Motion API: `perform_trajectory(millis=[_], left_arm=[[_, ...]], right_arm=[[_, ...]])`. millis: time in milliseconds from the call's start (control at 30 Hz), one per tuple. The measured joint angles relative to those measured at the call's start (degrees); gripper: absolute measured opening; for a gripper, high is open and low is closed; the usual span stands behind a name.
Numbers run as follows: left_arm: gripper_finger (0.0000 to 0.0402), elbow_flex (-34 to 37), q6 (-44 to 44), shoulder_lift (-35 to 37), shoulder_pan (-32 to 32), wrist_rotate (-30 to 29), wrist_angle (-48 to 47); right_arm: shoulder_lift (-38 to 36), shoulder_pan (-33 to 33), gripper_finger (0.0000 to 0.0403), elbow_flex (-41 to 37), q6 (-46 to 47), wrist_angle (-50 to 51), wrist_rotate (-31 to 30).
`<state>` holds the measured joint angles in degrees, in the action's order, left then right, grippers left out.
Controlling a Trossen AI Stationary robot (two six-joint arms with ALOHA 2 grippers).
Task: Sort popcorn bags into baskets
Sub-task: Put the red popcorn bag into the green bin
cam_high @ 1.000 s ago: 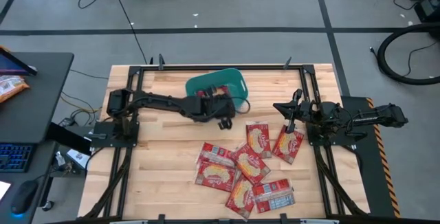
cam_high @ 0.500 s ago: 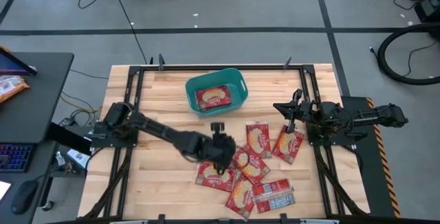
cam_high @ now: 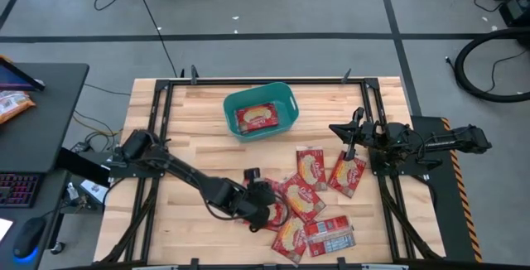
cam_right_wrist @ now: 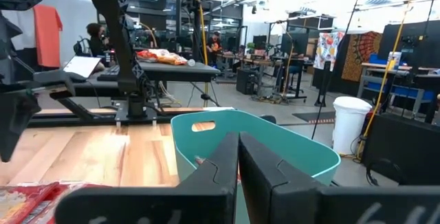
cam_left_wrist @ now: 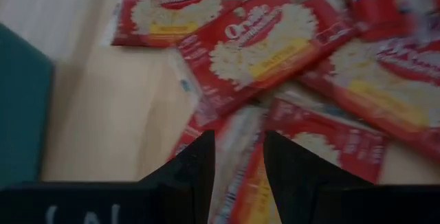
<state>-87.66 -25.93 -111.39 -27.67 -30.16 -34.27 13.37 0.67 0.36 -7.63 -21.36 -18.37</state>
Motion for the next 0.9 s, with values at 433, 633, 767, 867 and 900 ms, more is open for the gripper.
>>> perform_trajectory(millis=[433, 633, 767, 867, 900], left_arm=[[0.0128, -0.15, -7.85, -5.04, -1.29, 1.91, 3.47], [0.0128, -0.15, 1.30, -8.77, 1.53, -0.76, 10.61], [0.0128, -0.15, 7.68, -10.01, 4.61, 3.01, 15.09], [0.0128, -1.94, 11.63, -11.60, 6.75, 6.14, 16.97], [0.0128, -2.92, 13.07, -12.33, 7.26, 6.80, 16.73]], right_arm=[[0.02, 0.00, 0.0020, 0.00, 0.02, -0.02, 0.00], [0.02, 0.00, 0.0020, 0.00, 0.00, -0.02, 0.02], [0.02, 0.00, 0.0020, 0.00, 0.01, -0.06, 0.00], [0.03, 0.00, 0.0020, -0.01, 0.02, -0.15, 0.02], [0.10, 0.00, 0.0020, -0.01, 0.01, -0.45, 0.02]])
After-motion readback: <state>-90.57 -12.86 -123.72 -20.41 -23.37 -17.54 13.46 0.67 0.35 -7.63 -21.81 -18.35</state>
